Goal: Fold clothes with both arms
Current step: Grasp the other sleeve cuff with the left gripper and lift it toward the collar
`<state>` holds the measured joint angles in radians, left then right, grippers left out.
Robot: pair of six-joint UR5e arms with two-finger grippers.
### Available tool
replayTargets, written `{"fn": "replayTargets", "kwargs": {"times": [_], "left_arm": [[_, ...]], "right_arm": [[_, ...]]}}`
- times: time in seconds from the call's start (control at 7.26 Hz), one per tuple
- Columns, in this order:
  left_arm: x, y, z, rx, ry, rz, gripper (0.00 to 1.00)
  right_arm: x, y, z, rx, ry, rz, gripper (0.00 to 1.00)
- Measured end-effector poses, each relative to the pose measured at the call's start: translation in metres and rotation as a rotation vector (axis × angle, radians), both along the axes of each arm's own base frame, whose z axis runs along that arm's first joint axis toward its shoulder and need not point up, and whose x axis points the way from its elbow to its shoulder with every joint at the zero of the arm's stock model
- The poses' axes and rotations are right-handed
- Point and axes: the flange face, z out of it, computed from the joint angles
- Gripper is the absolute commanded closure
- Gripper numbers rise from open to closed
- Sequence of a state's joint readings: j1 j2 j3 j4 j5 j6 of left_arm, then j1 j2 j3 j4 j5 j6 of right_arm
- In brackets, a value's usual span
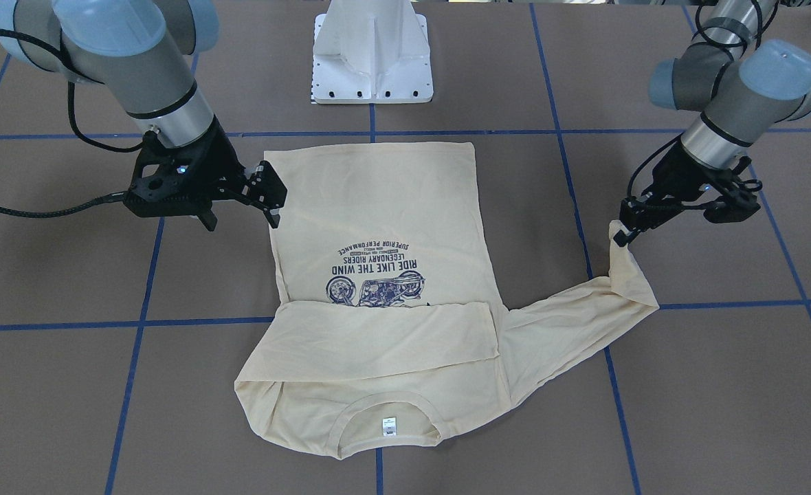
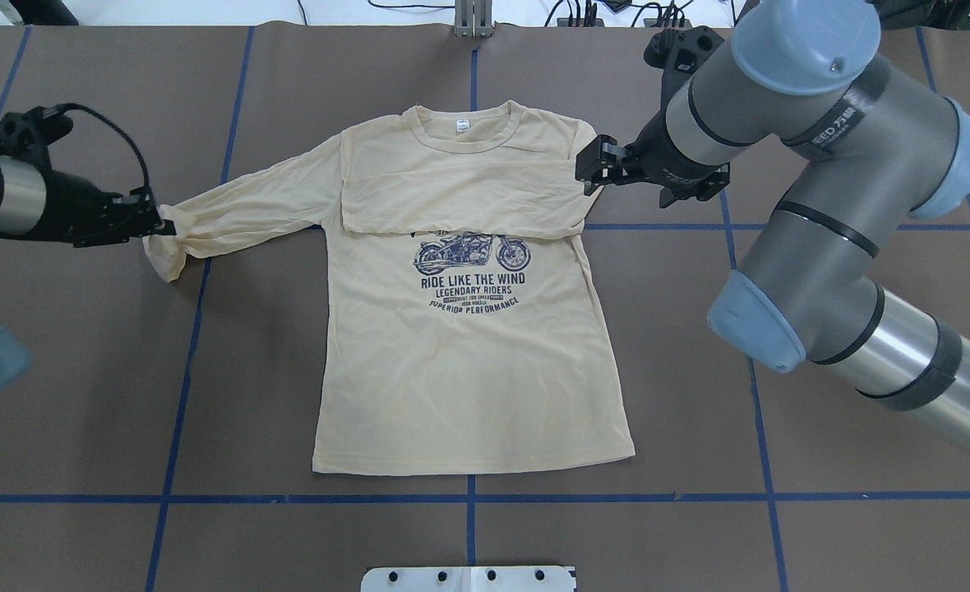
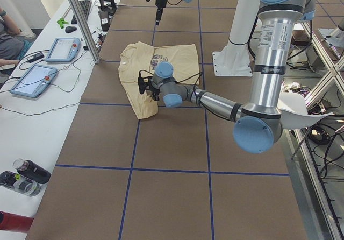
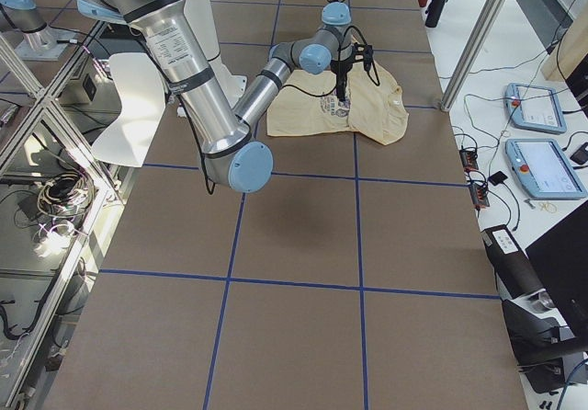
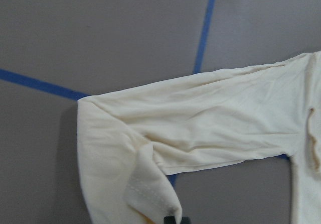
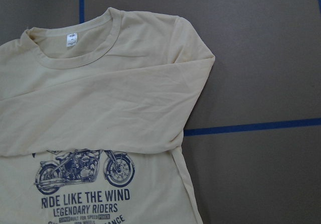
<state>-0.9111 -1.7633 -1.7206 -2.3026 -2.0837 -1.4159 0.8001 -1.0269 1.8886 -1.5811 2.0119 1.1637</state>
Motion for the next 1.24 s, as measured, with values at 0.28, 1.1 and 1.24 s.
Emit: {"fn": "replayTargets", "kwargs": {"times": [0.28, 1.1, 1.24], "left_arm": [[0.013, -0.039, -0.077, -0.053, 0.043, -0.049, 1.0], [0.112, 0.01, -0.278, -0.334, 0.404, 0.011, 1.0], [0.134, 0.022, -0.28, -0.354, 0.442, 0.032, 1.0]], "right_arm": [[0.018, 0.006, 0.019, -0.025, 0.029, 0.0, 0.0], [0.024, 0.006, 0.038, -0.033, 0.056, -0.011, 0.0], [0.023, 0.007, 0.039, -0.034, 0.057, -0.013, 0.0]]}}
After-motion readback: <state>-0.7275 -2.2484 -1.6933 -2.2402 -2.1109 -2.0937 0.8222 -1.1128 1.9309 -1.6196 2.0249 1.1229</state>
